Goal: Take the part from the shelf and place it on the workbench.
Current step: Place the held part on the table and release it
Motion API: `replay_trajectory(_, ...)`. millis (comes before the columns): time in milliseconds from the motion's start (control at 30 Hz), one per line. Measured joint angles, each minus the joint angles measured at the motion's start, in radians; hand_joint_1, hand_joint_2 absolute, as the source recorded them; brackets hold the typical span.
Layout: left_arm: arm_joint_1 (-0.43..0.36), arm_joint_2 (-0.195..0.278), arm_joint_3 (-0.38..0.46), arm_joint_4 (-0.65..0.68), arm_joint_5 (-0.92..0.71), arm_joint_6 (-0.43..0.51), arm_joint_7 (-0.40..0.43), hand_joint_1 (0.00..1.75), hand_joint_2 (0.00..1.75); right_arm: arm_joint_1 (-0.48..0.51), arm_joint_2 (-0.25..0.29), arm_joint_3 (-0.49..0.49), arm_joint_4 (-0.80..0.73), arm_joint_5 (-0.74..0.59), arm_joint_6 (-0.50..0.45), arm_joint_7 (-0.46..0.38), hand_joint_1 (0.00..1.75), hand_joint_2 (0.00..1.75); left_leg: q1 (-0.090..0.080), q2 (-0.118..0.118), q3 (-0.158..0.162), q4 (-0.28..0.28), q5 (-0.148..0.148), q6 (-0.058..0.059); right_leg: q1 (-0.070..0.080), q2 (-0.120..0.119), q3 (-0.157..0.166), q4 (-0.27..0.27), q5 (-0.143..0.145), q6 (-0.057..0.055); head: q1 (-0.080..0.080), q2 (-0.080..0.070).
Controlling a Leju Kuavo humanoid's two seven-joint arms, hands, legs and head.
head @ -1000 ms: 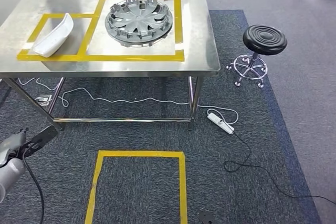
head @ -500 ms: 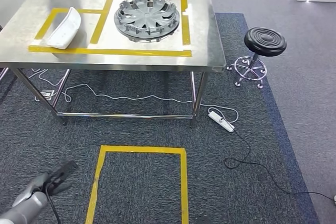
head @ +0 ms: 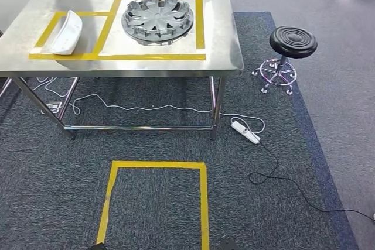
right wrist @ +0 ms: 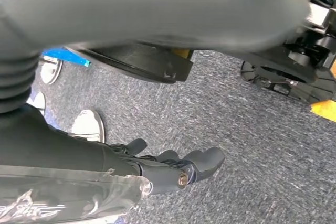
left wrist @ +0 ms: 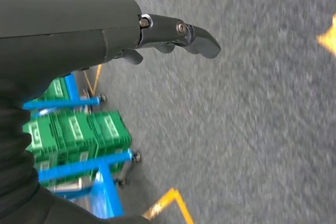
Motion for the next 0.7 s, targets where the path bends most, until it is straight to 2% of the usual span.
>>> replay_trajectory(67, 0.01, -0.012, 0.008, 0.001, 0.011, -0.016, 0.009, 0.0, 1.75, -0.001, 0.0, 0.0, 0.0, 0.001, 0.004, -0.002, 0.0, 0.0, -0.002, -0.002, 0.038, -0.074, 0.017, 0.011, 0.003, -0.001, -0.008, 0.012, -0.002, 0.01, 0.001, 0.0)
replay_trajectory(167, 0.029, -0.029, 0.022, 0.002, 0.023, -0.028, 0.016, 0.0, 1.75, 0.001, 0.0, 0.001, 0.0, 0.007, 0.005, -0.003, 0.0, 0.0, -0.005, -0.003, 0.037, -0.08, 0.022, 0.034, 0.001, -0.001, -0.014, 0.016, -0.001, 0.024, 0.002, 0.0)
replay_trajectory(200, 0.033, -0.033, 0.025, 0.002, 0.026, -0.029, 0.017, 0.0, 1.75, 0.003, 0.0, 0.001, 0.0, 0.008, 0.005, -0.003, 0.0, 0.0, -0.004, -0.003, 0.035, -0.081, 0.025, 0.04, -0.001, -0.001, -0.021, 0.031, -0.014, 0.03, 0.004, 0.0)
replay_trajectory(233, 0.035, -0.037, 0.027, 0.003, 0.027, -0.03, 0.018, 0.0, 1.75, 0.003, 0.0, 0.001, 0.0, 0.009, 0.005, -0.003, 0.0, 0.0, -0.002, -0.002, 0.033, -0.081, 0.029, 0.046, -0.003, -0.001, -0.036, 0.065, -0.039, 0.037, 0.006, 0.0)
replay_trajectory(333, 0.041, -0.043, 0.033, 0.004, 0.036, -0.026, 0.016, 0.0, 1.75, 0.004, 0.0, 0.002, 0.0, 0.013, 0.006, -0.003, 0.0, 0.0, -0.001, -0.004, 0.024, -0.082, 0.035, 0.052, -0.01, -0.001, -0.112, 0.253, -0.142, 0.052, 0.011, 0.0)
replay_trajectory(367, 0.043, -0.046, 0.038, 0.005, 0.042, -0.02, 0.011, 0.0, 1.75, 0.005, 0.0, 0.002, 0.0, 0.013, 0.006, -0.003, 0.0, 0.0, 0.0, -0.007, 0.021, -0.082, 0.037, 0.05, -0.012, -0.001, -0.126, 0.293, -0.156, 0.055, 0.011, 0.0)
replay_trajectory(400, 0.044, -0.049, 0.044, 0.006, 0.051, -0.009, 0.004, 0.0, 1.75, 0.007, 0.0, 0.002, 0.0, 0.012, 0.006, -0.003, 0.0, 0.0, 0.001, -0.011, 0.019, -0.082, 0.039, 0.048, -0.015, -0.001, -0.12, 0.295, -0.151, 0.056, 0.01, 0.0)
replay_trajectory(433, 0.045, -0.053, 0.051, 0.007, 0.061, 0.005, -0.005, 0.0, 1.75, 0.01, 0.0, 0.002, 0.0, 0.009, 0.006, -0.003, 0.0, 0.0, 0.003, -0.018, 0.018, -0.081, 0.041, 0.045, -0.017, 0.001, -0.094, 0.256, -0.128, 0.057, 0.01, 0.0)
replay_trajectory(500, 0.043, -0.063, 0.067, 0.007, 0.081, 0.036, -0.031, 0.0, 1.75, 0.015, -0.001, 0.002, 0.0, -0.002, 0.005, -0.006, 0.0, 0.0, 0.006, -0.036, 0.017, -0.081, 0.045, 0.036, -0.025, 0.027, -0.008, 0.113, -0.075, 0.06, 0.011, 0.0)
replay_trajectory(533, 0.04, -0.07, 0.076, 0.007, 0.09, 0.05, -0.044, 0.0, 1.75, 0.017, -0.001, 0.001, 0.0, -0.01, 0.004, -0.008, 0.0, 0.0, 0.006, -0.045, 0.015, -0.081, 0.048, 0.03, -0.028, 0.041, 0.026, 0.055, -0.06, 0.059, 0.011, 0.0)
replay_trajectory(567, 0.038, -0.076, 0.085, 0.007, 0.099, 0.062, -0.057, 0.0, 1.75, 0.019, -0.001, 0.001, 0.0, -0.017, 0.002, -0.01, 0.0, 0.0, 0.006, -0.054, 0.012, -0.082, 0.052, 0.023, -0.029, 0.052, 0.044, 0.022, -0.055, 0.056, 0.01, 0.0)
replay_trajectory(600, 0.038, -0.083, 0.093, 0.007, 0.104, 0.071, -0.067, 0.0, 1.75, 0.021, -0.001, 0.0, 0.0, -0.022, -0.001, -0.011, 0.0, 0.0, 0.006, -0.062, 0.009, -0.084, 0.057, 0.015, -0.028, 0.055, 0.047, 0.015, -0.058, 0.05, 0.01, 0.0)
replay_trajectory(633, 0.038, -0.09, 0.101, 0.007, 0.107, 0.077, -0.077, 0.0, 1.75, 0.023, -0.001, -0.001, 0.0, -0.026, -0.005, -0.012, 0.0, 0.0, 0.008, -0.069, 0.007, -0.088, 0.062, 0.006, -0.025, 0.047, 0.045, 0.016, -0.054, 0.041, 0.01, 0.0)
replay_trajectory(700, 0.043, -0.104, 0.112, 0.007, 0.111, 0.086, -0.093, 0.0, 1.75, 0.026, -0.002, -0.002, 0.0, -0.029, -0.012, -0.013, 0.0, 0.0, 0.01, -0.062, 0.0, -0.085, 0.059, -0.004, -0.025, 0.031, 0.043, 0.012, -0.045, 0.023, 0.008, 0.0)
